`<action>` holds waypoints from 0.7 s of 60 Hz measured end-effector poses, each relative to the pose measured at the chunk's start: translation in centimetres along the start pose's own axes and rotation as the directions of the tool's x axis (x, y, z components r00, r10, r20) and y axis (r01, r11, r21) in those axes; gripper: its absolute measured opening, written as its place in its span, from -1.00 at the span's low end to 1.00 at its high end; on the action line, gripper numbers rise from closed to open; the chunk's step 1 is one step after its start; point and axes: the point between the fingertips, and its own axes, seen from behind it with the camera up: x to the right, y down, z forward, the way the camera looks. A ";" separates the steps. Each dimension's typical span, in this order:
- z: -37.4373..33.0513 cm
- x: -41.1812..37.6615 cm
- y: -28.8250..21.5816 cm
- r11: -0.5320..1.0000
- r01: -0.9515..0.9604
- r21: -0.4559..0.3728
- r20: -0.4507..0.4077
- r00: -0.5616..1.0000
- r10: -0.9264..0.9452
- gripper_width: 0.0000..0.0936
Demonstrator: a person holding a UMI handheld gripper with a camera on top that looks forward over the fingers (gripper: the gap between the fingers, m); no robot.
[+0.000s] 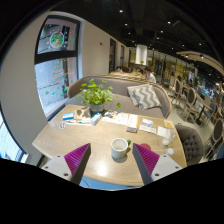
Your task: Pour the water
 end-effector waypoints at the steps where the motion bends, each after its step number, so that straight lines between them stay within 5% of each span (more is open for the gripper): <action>1: 0.0 0.1 0.1 1.000 -0.004 -0.002 -0.001 1.000 0.004 0.83; 42: 6.2 22.8 18.8 0.990 -0.097 -0.102 -0.075 0.993 0.090 0.83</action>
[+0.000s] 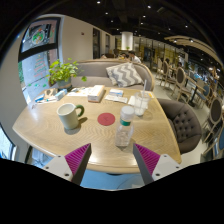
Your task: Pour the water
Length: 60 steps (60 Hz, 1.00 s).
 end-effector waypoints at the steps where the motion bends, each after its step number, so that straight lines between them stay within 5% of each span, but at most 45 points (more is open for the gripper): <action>1: 0.5 0.6 0.4 1.000 -0.004 -0.002 -0.006 1.000 0.004 0.83; 24: 12.8 5.0 -1.8 0.988 -0.070 0.135 0.024 0.997 0.068 0.79; 32: 15.1 3.9 -2.4 0.986 -0.050 0.157 0.047 0.998 0.043 0.30; 35: 15.4 3.9 -2.7 0.984 -0.044 0.171 0.033 0.999 0.039 0.08; 51: 15.9 4.0 -3.3 0.979 -0.003 0.203 -0.042 0.999 0.012 -0.08; 60: 14.7 4.2 -5.6 0.976 0.112 0.186 -0.172 0.982 -0.080 -0.08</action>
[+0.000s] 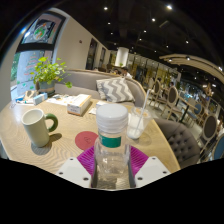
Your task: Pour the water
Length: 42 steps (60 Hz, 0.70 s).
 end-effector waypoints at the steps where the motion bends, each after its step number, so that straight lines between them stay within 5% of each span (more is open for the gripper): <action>1: -0.1 0.1 -0.6 1.000 0.023 0.001 -0.017 1.000 -0.023 -0.08; 10: -1.4 0.7 -6.0 0.953 0.302 -0.028 -0.193 0.934 -0.301 -0.08; 20: -1.9 -1.9 -11.7 0.733 0.665 -0.146 -0.329 0.666 -0.669 -0.08; 31: -2.0 -6.4 -15.0 0.349 0.898 -0.267 -0.349 0.248 -0.904 -0.09; 42: -0.6 -8.8 -14.7 0.004 0.931 -0.364 -0.265 -0.099 -0.959 -0.08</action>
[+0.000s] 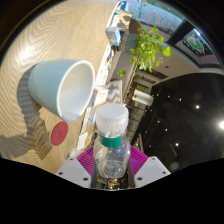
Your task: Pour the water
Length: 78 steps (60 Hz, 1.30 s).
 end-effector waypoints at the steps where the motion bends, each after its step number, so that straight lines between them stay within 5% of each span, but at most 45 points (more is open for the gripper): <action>1: -0.1 -0.1 -0.2 1.000 0.025 -0.002 0.001 1.000 -0.025 -0.08; 19: -0.4 -1.1 -1.4 0.977 0.213 0.002 0.029 0.977 -0.213 -0.08; 33: -1.6 1.5 -0.2 0.967 -0.253 0.025 0.113 0.962 0.249 -0.08; 43: -2.3 2.9 0.6 0.714 -0.700 0.008 0.259 0.691 0.675 -0.08; 51: -1.6 2.1 0.5 0.443 -0.896 -0.040 0.367 0.399 0.841 -0.08; 63: 1.5 -2.6 -1.0 0.087 -0.976 -0.202 0.466 -0.018 0.885 -0.08; 78: 5.4 -9.6 -2.8 -0.043 -0.946 -0.322 0.478 -0.202 0.855 -0.08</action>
